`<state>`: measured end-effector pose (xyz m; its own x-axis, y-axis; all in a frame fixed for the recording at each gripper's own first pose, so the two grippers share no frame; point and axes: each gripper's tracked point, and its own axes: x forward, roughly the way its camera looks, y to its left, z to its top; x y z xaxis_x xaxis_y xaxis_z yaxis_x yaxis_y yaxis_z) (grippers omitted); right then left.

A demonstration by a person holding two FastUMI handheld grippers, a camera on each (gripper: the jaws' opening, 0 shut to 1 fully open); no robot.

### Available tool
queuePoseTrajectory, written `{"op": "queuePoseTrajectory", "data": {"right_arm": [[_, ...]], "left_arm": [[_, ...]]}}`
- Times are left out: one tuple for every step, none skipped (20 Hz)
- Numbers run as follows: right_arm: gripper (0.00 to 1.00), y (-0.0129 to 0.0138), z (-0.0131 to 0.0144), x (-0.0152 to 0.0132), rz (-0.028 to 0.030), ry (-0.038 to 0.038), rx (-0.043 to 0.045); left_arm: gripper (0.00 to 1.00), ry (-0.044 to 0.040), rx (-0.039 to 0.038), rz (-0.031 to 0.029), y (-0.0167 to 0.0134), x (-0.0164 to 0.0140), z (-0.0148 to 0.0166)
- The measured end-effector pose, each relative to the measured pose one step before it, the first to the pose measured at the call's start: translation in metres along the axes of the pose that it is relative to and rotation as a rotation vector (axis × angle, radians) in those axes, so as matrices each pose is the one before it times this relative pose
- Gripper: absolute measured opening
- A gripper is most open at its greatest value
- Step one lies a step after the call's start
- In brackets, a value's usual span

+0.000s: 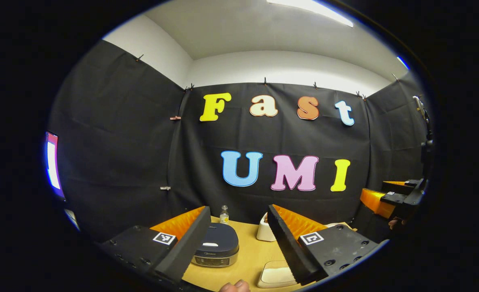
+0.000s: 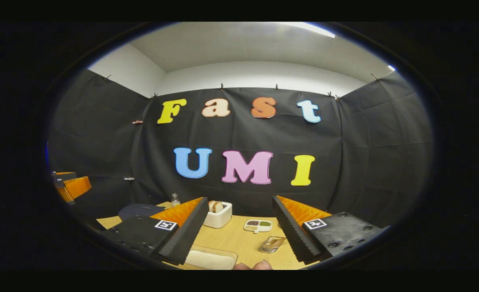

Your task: Close the left gripper, press the button to open the rice cooker; take a wooden spoon from the chopstick holder with the right hand, scoop a spoonful of rice and pour it into the rice cooker, then put the wooden spoon back into the chopstick holder.

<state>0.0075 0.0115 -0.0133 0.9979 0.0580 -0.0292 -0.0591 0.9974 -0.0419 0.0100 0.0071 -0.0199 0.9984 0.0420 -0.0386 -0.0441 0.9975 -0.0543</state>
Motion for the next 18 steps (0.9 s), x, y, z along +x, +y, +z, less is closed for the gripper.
{"op": "queuePoseTrajectory", "data": {"right_arm": [[0.97, 0.00103, -0.00075, -0.00021, 0.00401, 0.00032, 0.00086], [0.98, -0.00051, -0.00248, -0.00092, 0.00122, 0.00584, 0.00152], [0.96, -0.00224, -0.00223, 0.00009, -0.00049, 0.00636, 0.00301], [0.98, -0.00166, -0.00119, -0.00046, -0.00057, 0.00491, 0.00592], [0.98, -0.00201, -0.00099, 0.00004, 0.0009, 0.00311, 0.00642], [0.97, -0.0006, -0.00097, -0.00057, 0.00506, 0.00068, 0.00461], [0.97, -0.00096, -0.00049, -0.0005, 0.00543, 0.00076, 0.00019], [0.97, 0.00003, -0.00162, 0.00041, 0.00938, 0.00186, -0.00306], [0.98, 0.00067, -0.00254, 0.00084, 0.01195, 0.00042, -0.00695], [0.97, -0.00028, -0.00137, 0.00124, 0.01371, 0.00029, -0.00577], [0.98, 0.00054, -0.00259, 0.00168, 0.01429, 0.00375, -0.00086], [0.98, 0.00057, -0.00267, 0.00209, 0.01582, 0.00474, 0.00583], [0.97, 0.00095, -0.00326, 0.00191, 0.01765, 0.00644, 0.00907], [0.97, 0.00093, -0.00354, 0.00167, 0.01582, 0.00762, 0.00866], [0.97, 0.0002, -0.00345, 0.00138, 0.01634, 0.00532, 0.00593], [0.98, 0.00103, -0.00162, 0.00154, 0.01597, -0.00351, 0.00308], [0.98, 0.00028, -0.00167, 0.00102, 0.01297, -0.00299, -0.00124], [0.97, 0.00116, -0.00377, 0.00129, 0.01246, 0.00934, -0.00317]], "left_arm": [[0.95, 0.00532, -0.00506, -0.00265, -0.0015, 0.00071, -0.00208], [0.96, 0.00548, -0.0038, -0.00096, -0.00088, 0.0009, -0.00282], [0.96, 0.0054, -0.00288, -0.00056, -0.00013, 0.0009, -0.00131], [0.96, 0.0038, -0.00236, -0.00076, -0.00162, 0.00151, -0.00191], [0.96, 0.00393, 0.00182, 0.00135, -0.00069, 0.0006, -0.00135], [0.96, 0.00244, 0.00383, -0.00069, -0.0012, 0.00107, -0.00194], [0.95, 0.00475, 0.0033, 0.00178, -0.00137, 0.0009, -0.00172], [0.95, 0.00799, -0.00118, 0.00192, -0.0008, 0.00054, -0.00356], [0.95, 0.00405, -0.00613, 0.00609, -0.001, 0.0, -0.00141], [0.95, 0.0, -0.00609, 0.00869, -0.00086, 0.00077, -0.0003], [0.95, 0.00146, -0.00129, 0.00859, -0.00128, -0.00037, -0.00073], [0.95, 0.00447, 0.00471, 0.01147, -0.00087, -0.0009, -0.00337], [0.95, 0.00581, 0.00766, 0.01109, -0.00064, 0.00011, -0.00196], [0.95, 0.01123, 0.00875, 0.01124, -0.00147, -0.0002, -0.00383], [0.95, 0.0098, 0.00865, 0.01134, -0.00054, 0.00027, -0.00329], [0.95, 0.00219, 0.01266, 0.00909, -0.00064, 0.00095, -0.00174], [0.95, 0.00611, 0.01706, 0.01179, 0.00046, 0.00165, -0.00183], [0.95, 0.01418, 0.01462, 0.01151, 0.00079, 0.00292, -0.00581]]}}
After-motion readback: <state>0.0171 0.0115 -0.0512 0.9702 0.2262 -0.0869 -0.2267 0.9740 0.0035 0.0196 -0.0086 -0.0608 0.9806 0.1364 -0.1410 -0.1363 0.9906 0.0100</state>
